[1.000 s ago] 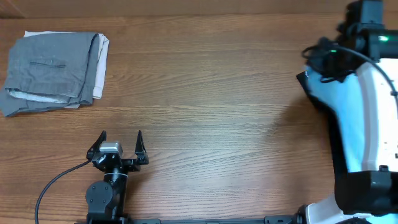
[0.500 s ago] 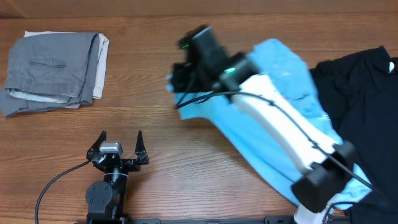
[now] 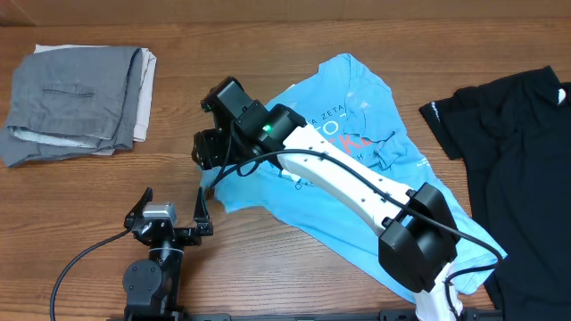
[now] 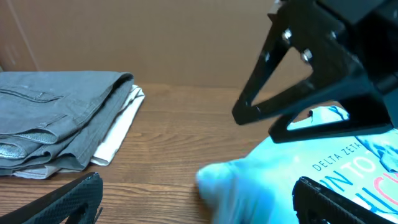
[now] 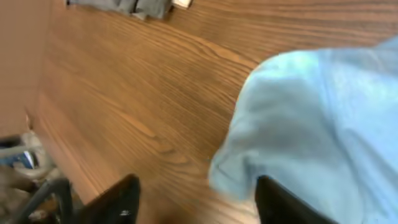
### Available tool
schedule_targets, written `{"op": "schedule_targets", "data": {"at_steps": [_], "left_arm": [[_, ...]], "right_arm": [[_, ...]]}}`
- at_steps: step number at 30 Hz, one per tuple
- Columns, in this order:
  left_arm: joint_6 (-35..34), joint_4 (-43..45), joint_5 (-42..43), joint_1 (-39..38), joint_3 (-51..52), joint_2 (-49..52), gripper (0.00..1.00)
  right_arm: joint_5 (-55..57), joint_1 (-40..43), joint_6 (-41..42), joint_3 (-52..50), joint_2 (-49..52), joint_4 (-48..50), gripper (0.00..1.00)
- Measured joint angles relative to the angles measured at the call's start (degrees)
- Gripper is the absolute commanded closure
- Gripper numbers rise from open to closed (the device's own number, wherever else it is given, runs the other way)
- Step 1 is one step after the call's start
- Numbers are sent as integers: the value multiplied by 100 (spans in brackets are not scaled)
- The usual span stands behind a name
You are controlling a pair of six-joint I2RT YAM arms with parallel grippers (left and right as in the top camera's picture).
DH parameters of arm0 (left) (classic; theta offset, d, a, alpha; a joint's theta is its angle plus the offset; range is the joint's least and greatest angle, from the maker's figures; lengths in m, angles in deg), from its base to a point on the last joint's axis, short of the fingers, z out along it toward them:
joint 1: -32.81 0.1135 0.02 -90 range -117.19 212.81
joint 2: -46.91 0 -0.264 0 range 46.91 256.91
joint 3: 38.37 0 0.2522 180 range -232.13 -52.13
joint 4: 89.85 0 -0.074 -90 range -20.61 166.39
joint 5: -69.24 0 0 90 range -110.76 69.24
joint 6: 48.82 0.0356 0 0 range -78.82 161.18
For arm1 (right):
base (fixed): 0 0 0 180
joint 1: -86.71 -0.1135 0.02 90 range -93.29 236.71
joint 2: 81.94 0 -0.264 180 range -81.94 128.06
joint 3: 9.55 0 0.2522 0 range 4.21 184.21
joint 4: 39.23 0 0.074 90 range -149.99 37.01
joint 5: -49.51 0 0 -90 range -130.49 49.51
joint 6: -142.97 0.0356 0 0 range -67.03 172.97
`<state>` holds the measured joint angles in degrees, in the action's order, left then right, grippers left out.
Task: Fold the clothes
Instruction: 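Drag the blue t-shirt with the right gripper leftward to table center, then release the t-shirt and retract the right gripper to the right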
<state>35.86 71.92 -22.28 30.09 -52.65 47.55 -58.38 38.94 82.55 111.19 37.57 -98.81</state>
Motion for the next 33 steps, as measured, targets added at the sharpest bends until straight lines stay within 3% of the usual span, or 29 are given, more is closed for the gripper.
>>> {"op": "schedule_targets", "data": {"at_steps": [3,12,19,23,33], "left_arm": [[0,0,0,0,0,0,0],[0,0,0,0,0,0,0],[0,0,0,0,0,0,0],[0,0,0,0,0,0,0],[0,0,0,0,0,0,0]], "right_arm": [[-103,129,-197,0,-52,-245,0],[238,1692,-376,9,-1484,-2343,0],[1394,3405,-413,70,-2190,-4468,0],[2022,4234,-417,42,-2168,-5012,0],[2592,5563,-417,31,-2168,-5101,0]]}}
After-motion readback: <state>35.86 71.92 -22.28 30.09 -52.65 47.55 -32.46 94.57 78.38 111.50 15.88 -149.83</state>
